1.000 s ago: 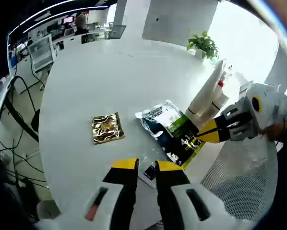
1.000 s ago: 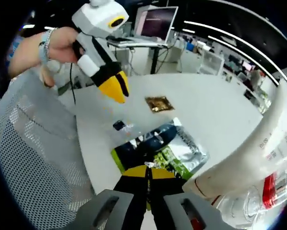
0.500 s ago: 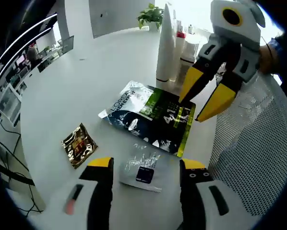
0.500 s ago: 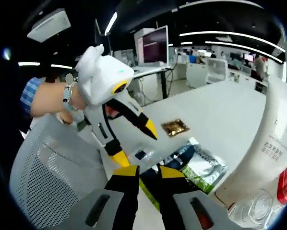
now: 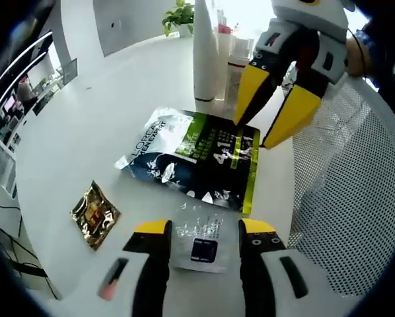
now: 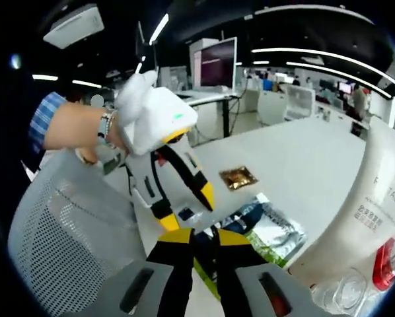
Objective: Arrange the skincare products in the storage area until every visible bottle or jar stands upright without overlapping.
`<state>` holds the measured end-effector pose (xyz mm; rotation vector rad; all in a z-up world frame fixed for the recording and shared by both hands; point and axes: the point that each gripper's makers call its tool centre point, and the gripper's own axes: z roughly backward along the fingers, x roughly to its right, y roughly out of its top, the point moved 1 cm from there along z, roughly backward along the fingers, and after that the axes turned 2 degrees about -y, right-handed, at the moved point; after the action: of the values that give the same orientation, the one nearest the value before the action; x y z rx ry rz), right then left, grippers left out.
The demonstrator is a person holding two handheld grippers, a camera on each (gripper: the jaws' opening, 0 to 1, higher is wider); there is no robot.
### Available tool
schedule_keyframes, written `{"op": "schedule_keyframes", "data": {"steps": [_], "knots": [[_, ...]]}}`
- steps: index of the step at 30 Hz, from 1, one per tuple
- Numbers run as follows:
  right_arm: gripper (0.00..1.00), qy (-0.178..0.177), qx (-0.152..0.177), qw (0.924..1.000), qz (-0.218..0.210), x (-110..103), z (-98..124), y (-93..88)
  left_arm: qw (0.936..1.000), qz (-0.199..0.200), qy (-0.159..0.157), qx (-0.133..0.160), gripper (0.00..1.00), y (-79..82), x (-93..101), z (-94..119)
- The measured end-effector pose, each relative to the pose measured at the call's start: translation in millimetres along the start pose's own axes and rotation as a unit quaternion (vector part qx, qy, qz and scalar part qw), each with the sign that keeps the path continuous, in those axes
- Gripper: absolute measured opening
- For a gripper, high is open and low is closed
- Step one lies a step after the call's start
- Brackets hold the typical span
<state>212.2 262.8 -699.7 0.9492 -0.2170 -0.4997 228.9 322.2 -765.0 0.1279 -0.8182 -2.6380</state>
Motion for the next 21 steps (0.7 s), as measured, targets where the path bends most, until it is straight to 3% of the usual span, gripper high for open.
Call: {"op": "schedule_keyframes", "data": {"steps": [5, 21], "knots": [[0.01, -0.013, 0.001, 0.9999, 0.011, 3.4, 0.2, 0.5, 0.9997, -0.019, -0.016, -0.008, 0.43, -3.9, 3.2, 2.5], [0.11, -0.004, 0.034, 0.9994, -0.007, 3.3, 4.2, 10.6, 0.9990, -0.032, -0.029, -0.011, 0.42, -7.0, 10.5, 5.0]]}}
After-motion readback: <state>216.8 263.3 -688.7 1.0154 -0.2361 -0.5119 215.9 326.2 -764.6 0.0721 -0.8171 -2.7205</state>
